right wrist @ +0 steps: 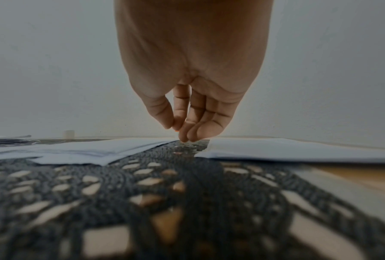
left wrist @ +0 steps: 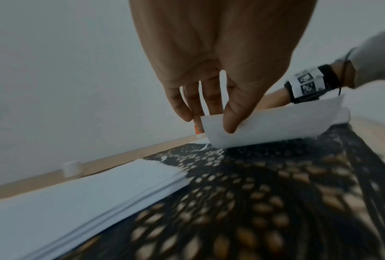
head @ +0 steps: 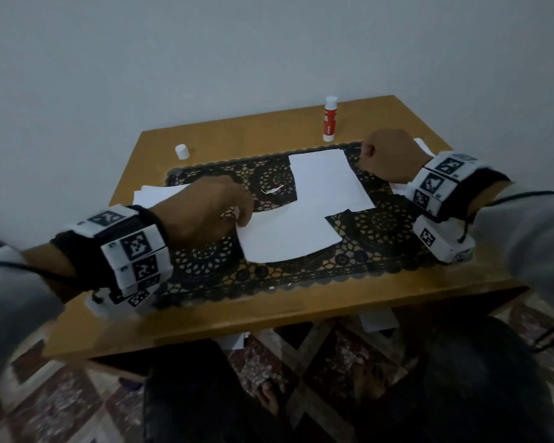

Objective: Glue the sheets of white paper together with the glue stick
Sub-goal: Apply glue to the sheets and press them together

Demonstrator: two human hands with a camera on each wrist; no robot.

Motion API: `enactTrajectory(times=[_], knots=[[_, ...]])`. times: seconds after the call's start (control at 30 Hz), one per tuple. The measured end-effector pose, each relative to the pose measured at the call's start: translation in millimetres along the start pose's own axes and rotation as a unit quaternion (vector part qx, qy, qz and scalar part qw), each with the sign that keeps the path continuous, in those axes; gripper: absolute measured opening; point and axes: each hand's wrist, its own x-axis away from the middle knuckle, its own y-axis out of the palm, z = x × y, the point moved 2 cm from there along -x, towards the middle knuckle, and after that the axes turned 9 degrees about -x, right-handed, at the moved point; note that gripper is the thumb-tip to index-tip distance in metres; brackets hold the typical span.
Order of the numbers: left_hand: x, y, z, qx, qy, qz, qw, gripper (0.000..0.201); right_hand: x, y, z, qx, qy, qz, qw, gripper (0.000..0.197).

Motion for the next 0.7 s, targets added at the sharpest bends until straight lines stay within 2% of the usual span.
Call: enactTrajectory(times=[0.13,0.23,0.33,0.4,0.57,0.7], knots=[[26.2,7.8,-14.0,-0.003,-0.031,-0.076,0.997,0.036,-0.1,2.5,-1.3,0.013,0.008,-0.016,1.000,0.024],[33.2,11.5,-18.0,-0.007,-0.045,-0.110,0.993,0.039,-5.2,1.4,-3.8,0.036,0.006,-0.013,0.999,0.013],[34.1,14.9,-18.2,-0.031,-0.053,-0.152,0.986,0.056,-21.4,-4.5,-9.6,0.002,0.026,0.024,0.999,0.014],[32.7,16.1,-17.3,-0.042,-0.048,-0.156,0.986,0.059,-35.9,-9.2,-16.9,-0.044,0.066,0.043,0.996,0.020],[29.3,20.4,-11.3,-0.059,-0.040,-0.143,0.987,0.042,-71.5,-6.8,-24.5,-0.142,0.160,0.001,0.977,0.023],[32.7,18.5,-4.5,-0.074,-0.027,-0.149,0.986,0.044,-94.7,7.5,-20.2,-0.195,0.152,-0.033,0.968,0.021]])
